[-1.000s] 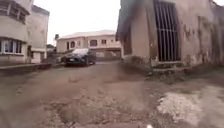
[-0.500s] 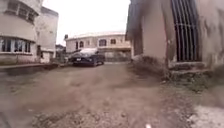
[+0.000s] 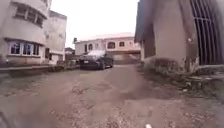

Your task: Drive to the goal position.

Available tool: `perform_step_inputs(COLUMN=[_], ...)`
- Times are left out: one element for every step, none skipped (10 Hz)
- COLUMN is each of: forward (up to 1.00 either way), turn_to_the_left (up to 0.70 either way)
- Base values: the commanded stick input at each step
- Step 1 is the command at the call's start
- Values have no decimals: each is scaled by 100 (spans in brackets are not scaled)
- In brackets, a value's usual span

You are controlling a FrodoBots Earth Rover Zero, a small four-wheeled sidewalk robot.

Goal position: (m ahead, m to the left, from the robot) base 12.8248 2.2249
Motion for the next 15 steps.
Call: perform_step_inputs(forward=[100, 100, 100, 100, 100, 100, 100, 100, 100, 100, 100, 100, 100, 100, 100], turn_to_the_left=[-28, -28, -28, -28, -28, -5, 12, 12, 12, 12, -12, -28, -28, -28, -28])
